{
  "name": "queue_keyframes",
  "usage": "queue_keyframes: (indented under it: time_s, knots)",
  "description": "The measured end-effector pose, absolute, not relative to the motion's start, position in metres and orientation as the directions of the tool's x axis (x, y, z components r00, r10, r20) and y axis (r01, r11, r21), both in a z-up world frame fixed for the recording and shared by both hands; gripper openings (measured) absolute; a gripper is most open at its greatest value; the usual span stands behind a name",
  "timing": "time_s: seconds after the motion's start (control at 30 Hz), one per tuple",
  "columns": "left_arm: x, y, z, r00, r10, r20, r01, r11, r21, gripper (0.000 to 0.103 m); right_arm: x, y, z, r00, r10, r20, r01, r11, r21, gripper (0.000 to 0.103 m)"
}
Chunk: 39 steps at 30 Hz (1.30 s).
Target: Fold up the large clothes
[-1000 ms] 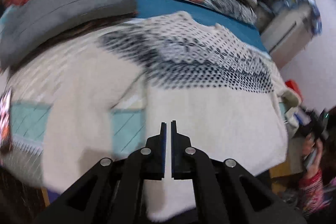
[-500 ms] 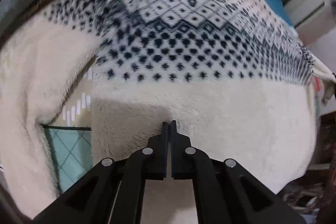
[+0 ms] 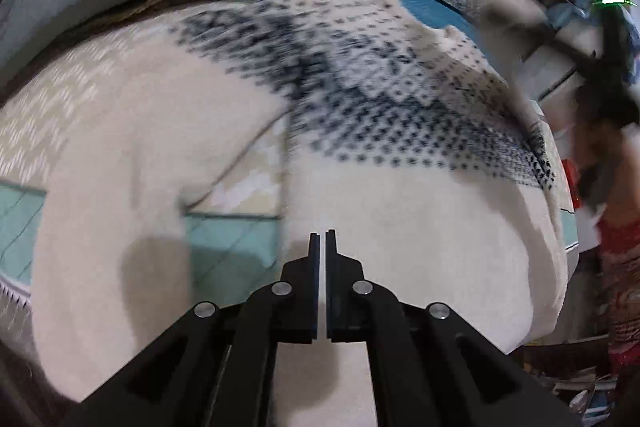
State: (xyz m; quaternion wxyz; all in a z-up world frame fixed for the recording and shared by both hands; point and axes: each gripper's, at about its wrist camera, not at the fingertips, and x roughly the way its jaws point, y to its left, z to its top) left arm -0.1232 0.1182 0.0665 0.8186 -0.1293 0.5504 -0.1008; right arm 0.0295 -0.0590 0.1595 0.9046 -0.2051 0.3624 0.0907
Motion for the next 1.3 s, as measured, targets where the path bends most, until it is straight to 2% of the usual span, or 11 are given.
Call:
queue_keyframes:
  time_s: [0.07,0.17,0.23,0.27,0.37,0.5,0.63,0.73,0.87,1.03,1.3]
  knots:
    - [-0.126,0.128,0.064,0.366,-0.3,-0.881,-0.002,0.946,-0.324,0.032,0.043,-0.013,0.094,0.669,-0.152,-0.728,-0.38,0.771,-0.511,0.032]
    - [-0.133,0.137,0.066,0.373,-0.301,-0.878,-0.014,0.944,-0.329,0.032,0.016,0.007,0.063,0.825,-0.254,-0.505,-0.302,0.558,-0.773,0.046]
    - [-0.134,0.141,0.067,0.374,-0.305,-0.876,-0.015,0.942,-0.334,0.032,0.002,-0.006,0.078,0.825,-0.223,-0.519,-0.302,0.602,-0.739,0.076]
    - [-0.132,0.141,0.068,0.374,-0.311,-0.874,-0.013,0.94,-0.34,0.032,-0.005,-0.018,0.09,0.816,-0.181,-0.548,-0.319,0.65,-0.69,0.079]
    - [-0.125,0.136,0.073,0.397,-0.315,-0.862,-0.003,0.939,-0.344,0.032,-0.03,-0.073,0.129,0.795,-0.068,-0.602,-0.323,0.792,-0.517,0.079]
    - [-0.11,0.12,0.072,0.404,-0.32,-0.857,-0.004,0.936,-0.351,0.032,-0.025,-0.167,0.159,0.772,-0.006,-0.636,-0.144,0.972,-0.184,0.079]
    - [-0.099,0.102,0.066,0.375,-0.321,-0.87,0.002,0.939,-0.345,0.032,0.007,-0.26,0.132,0.676,0.011,-0.737,0.094,0.99,0.102,0.054]
    - [-0.088,0.085,0.068,0.373,-0.311,-0.874,0.034,0.946,-0.322,0.032,0.012,-0.307,0.095,0.581,-0.143,-0.801,0.285,0.958,0.036,0.036]
    - [-0.058,0.071,0.08,0.388,-0.29,-0.875,0.081,0.956,-0.282,0.032,-0.001,-0.335,0.098,0.602,-0.165,-0.781,0.394,0.912,0.111,0.043]
    - [0.009,0.049,0.111,0.416,-0.281,-0.865,0.106,0.959,-0.261,0.031,-0.02,-0.307,0.122,0.701,-0.119,-0.703,0.296,0.946,0.135,0.046]
    - [0.075,0.042,0.127,0.425,-0.368,-0.827,0.03,0.919,-0.393,0.031,0.011,-0.2,0.14,0.691,0.351,-0.632,-0.129,0.92,0.37,0.047]
